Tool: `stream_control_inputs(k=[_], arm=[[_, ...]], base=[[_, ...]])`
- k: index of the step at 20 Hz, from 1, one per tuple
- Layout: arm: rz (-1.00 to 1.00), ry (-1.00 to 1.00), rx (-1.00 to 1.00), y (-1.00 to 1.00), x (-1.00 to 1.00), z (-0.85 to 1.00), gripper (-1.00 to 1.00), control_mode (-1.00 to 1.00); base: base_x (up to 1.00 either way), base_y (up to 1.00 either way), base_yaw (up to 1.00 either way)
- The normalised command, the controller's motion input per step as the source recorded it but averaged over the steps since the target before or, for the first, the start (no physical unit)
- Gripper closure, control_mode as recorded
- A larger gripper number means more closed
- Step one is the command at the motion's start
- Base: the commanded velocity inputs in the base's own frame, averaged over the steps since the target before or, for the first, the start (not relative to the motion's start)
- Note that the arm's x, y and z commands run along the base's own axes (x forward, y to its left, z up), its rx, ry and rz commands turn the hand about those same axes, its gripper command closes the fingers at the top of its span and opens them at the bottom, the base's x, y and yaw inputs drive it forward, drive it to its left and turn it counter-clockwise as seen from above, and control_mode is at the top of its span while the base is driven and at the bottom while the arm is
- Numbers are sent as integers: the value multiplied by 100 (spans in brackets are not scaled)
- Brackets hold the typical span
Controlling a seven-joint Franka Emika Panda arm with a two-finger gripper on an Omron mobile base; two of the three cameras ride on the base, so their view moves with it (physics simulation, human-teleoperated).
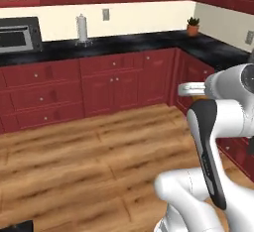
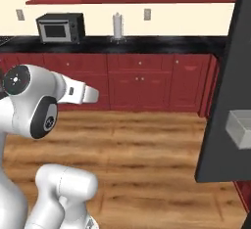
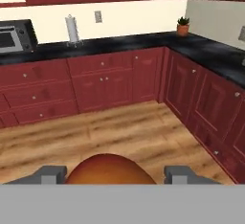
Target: Pick the kiwi and mango from the fridge and place them on the plate next to the blender to make a fruit smoothie.
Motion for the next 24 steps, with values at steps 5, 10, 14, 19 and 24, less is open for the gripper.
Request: stream_control_inputs(k=[5,10,14,19,24], arm=[[0,0,0,0,0,0,100,100],[0,0,0,0,0,0,100,100],[0,0,0,0,0,0,100,100],[0,0,0,0,0,0,100,100],[0,0,0,0,0,0,100,100]], base=[[97,23,46],[100,3,31],[100,0,17],[100,2,21],[60,2,85]])
